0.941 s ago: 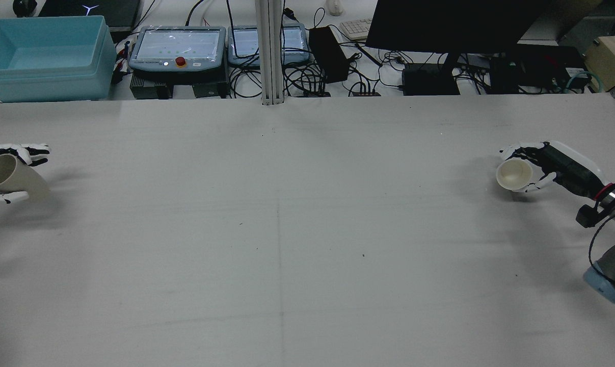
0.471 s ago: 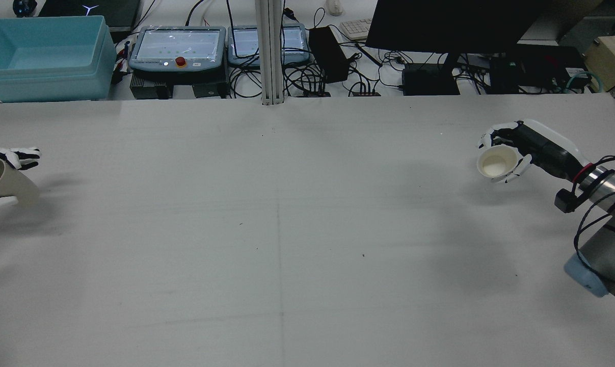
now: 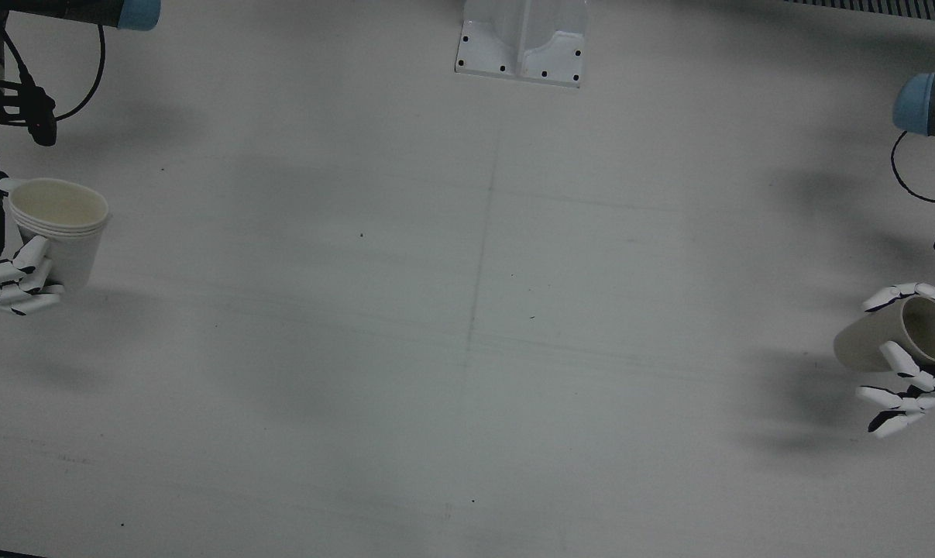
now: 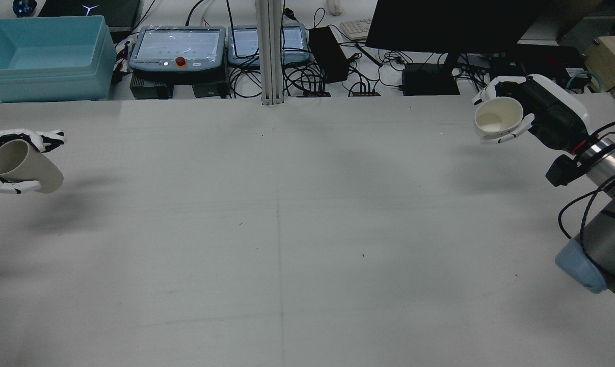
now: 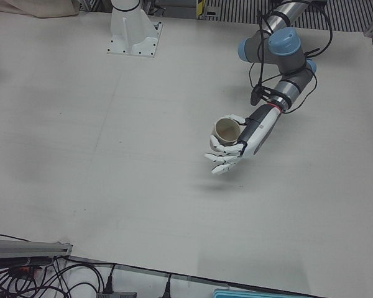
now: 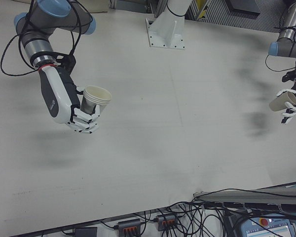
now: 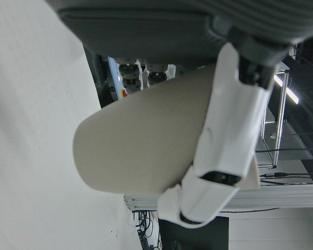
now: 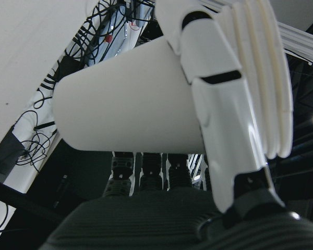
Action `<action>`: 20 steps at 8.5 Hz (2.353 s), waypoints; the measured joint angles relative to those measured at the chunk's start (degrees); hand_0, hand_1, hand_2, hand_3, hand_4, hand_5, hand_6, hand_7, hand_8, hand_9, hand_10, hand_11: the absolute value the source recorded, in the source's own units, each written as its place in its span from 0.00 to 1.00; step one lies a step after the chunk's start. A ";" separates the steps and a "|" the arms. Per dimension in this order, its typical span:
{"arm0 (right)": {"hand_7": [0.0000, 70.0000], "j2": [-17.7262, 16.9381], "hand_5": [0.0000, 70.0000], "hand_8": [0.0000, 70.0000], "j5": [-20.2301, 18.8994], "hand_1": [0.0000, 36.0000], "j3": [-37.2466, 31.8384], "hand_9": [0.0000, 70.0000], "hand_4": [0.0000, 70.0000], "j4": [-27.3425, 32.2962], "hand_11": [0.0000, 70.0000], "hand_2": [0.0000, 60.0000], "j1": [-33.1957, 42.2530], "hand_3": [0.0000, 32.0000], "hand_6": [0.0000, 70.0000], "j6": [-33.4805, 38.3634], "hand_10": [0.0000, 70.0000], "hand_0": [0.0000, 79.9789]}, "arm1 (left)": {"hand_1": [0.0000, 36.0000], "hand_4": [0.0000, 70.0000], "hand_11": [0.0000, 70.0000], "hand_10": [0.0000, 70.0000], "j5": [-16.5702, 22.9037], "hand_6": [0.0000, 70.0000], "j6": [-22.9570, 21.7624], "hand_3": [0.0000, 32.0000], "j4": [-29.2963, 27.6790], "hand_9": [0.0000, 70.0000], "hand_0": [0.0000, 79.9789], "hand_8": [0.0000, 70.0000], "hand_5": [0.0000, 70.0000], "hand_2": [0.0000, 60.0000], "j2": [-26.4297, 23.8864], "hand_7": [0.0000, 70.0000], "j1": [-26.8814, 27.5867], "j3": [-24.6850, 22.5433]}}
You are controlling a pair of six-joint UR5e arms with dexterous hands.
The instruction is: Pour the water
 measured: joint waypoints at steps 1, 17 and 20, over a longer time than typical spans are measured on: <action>0.98 2.19 0.99 0.45 2.82 1.00 3.00 0.63 0.98 -4.65 0.64 1.00 -0.04 0.00 0.72 2.02 0.40 1.00 | 1.00 1.00 0.20 0.11 2.30 0.47 0.10 0.00 4.32 0.17 1.00 0.21 1.00 1.00 -3.78 0.37 0.06 -1.19; 0.90 52.80 1.00 0.39 16.33 1.00 -4.06 0.56 0.93 -29.77 0.56 1.00 -23.38 0.00 0.64 -53.15 0.34 1.00 | 1.00 1.00 0.21 0.11 5.24 0.43 9.01 0.00 22.41 0.17 1.00 0.20 1.00 1.00 -26.17 0.36 9.51 -2.65; 0.84 37.23 0.85 0.39 21.41 1.00 13.96 0.55 0.79 -29.18 0.65 1.00 -19.33 0.00 0.62 -45.20 0.41 1.00 | 1.00 1.00 0.23 0.13 5.29 0.43 8.92 0.00 21.17 0.18 1.00 0.20 1.00 1.00 -23.43 0.36 9.28 -2.90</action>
